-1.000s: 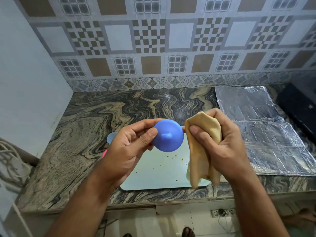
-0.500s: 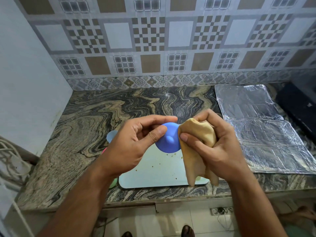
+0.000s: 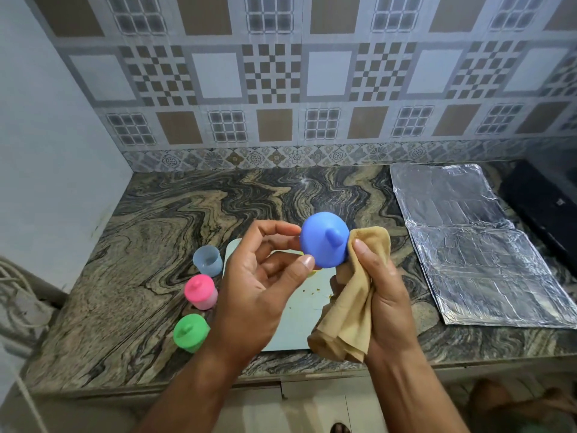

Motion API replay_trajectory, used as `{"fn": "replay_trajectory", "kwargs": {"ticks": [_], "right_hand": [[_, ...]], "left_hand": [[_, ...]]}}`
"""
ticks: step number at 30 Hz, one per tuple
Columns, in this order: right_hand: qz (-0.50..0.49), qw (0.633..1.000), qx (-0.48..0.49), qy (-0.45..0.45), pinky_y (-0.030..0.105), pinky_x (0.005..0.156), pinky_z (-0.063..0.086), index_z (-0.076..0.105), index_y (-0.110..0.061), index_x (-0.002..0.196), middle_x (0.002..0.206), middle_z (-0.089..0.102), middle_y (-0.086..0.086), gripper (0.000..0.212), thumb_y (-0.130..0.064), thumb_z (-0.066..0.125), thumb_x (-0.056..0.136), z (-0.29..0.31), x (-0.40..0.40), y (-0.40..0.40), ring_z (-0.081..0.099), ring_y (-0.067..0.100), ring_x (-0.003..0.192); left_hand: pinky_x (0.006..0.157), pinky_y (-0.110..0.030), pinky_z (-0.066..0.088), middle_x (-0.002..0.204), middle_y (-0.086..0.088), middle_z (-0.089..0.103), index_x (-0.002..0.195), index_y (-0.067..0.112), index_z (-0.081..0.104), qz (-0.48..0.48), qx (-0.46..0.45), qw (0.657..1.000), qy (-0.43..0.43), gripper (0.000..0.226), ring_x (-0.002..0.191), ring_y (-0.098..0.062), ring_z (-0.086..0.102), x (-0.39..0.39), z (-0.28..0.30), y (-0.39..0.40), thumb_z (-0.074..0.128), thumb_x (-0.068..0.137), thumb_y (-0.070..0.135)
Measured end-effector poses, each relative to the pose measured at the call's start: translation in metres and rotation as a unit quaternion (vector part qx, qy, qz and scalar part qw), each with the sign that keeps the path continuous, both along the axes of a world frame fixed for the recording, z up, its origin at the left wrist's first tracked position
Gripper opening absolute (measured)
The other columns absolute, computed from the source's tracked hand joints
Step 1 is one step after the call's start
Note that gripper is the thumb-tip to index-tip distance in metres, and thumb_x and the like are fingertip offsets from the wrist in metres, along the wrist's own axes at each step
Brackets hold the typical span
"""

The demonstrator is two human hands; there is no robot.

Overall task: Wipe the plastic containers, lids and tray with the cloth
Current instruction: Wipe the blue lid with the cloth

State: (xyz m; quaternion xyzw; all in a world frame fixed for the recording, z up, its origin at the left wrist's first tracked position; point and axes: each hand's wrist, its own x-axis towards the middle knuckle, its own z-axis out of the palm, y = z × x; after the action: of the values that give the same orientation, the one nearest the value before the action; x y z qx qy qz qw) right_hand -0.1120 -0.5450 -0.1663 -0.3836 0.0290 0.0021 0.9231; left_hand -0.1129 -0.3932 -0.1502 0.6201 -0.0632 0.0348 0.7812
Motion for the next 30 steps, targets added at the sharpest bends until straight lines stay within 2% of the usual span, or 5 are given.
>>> {"fn": "replay_trajectory", "kwargs": {"ticks": [4, 9, 16, 22, 30], "right_hand": [[-0.118, 0.986, -0.113, -0.027, 0.020, 0.058, 0.049, 0.057, -0.011, 0.093, 0.071, 0.057, -0.002, 0.017, -0.011, 0.074, 0.092, -0.001, -0.002, 0.002, 0.053, 0.008, 0.061], [-0.233, 0.913, -0.308, -0.133, 0.014, 0.070, 0.050, 0.060, -0.015, 0.089, 0.079, 0.068, -0.015, 0.018, -0.008, 0.076, 0.085, -0.001, -0.004, 0.000, 0.062, 0.001, 0.071], [-0.221, 0.859, -0.410, -0.213, 0.024, 0.059, 0.052, 0.061, -0.023, 0.092, 0.080, 0.071, -0.011, 0.021, -0.013, 0.079, 0.088, -0.007, -0.008, 0.004, 0.064, 0.008, 0.062], [-0.183, 0.833, -0.469, -0.229, 0.033, 0.064, 0.057, 0.064, -0.024, 0.096, 0.087, 0.074, -0.010, 0.018, -0.026, 0.080, 0.088, -0.018, -0.004, 0.006, 0.072, 0.015, 0.072], [-0.194, 0.840, -0.468, -0.193, 0.018, 0.068, 0.053, 0.064, -0.024, 0.095, 0.089, 0.071, -0.011, 0.019, -0.021, 0.079, 0.084, -0.027, 0.002, -0.001, 0.067, 0.006, 0.073]], "left_hand": [[0.072, -0.019, 0.057, 0.091, 0.000, 0.076, 0.105, 0.011, 0.063, 0.063, -0.001, 0.998, 0.006, 0.027, 0.080, -0.019, 0.077, 0.003, -0.001, -0.003, 0.080, 0.086, 0.002], [0.077, -0.021, 0.058, 0.089, 0.001, 0.079, 0.101, 0.006, 0.070, 0.075, 0.018, 0.997, 0.027, 0.021, 0.082, -0.014, 0.078, 0.002, -0.008, -0.004, 0.080, 0.087, 0.018], [0.078, -0.024, 0.058, 0.092, 0.000, 0.079, 0.090, 0.014, 0.072, 0.090, 0.005, 0.994, 0.060, 0.030, 0.076, -0.011, 0.076, 0.003, -0.008, -0.006, 0.089, 0.070, 0.029], [0.100, -0.045, 0.055, 0.088, -0.007, 0.076, 0.086, 0.022, 0.076, 0.109, -0.017, 0.990, 0.090, 0.014, 0.088, -0.021, 0.072, 0.015, -0.023, 0.012, 0.085, 0.075, 0.022], [0.070, -0.016, 0.054, 0.071, 0.012, 0.073, 0.081, 0.020, 0.070, 0.250, 0.205, 0.944, 0.061, 0.021, 0.065, 0.002, 0.065, 0.079, -0.062, 0.127, 0.086, 0.083, 0.007]]}}
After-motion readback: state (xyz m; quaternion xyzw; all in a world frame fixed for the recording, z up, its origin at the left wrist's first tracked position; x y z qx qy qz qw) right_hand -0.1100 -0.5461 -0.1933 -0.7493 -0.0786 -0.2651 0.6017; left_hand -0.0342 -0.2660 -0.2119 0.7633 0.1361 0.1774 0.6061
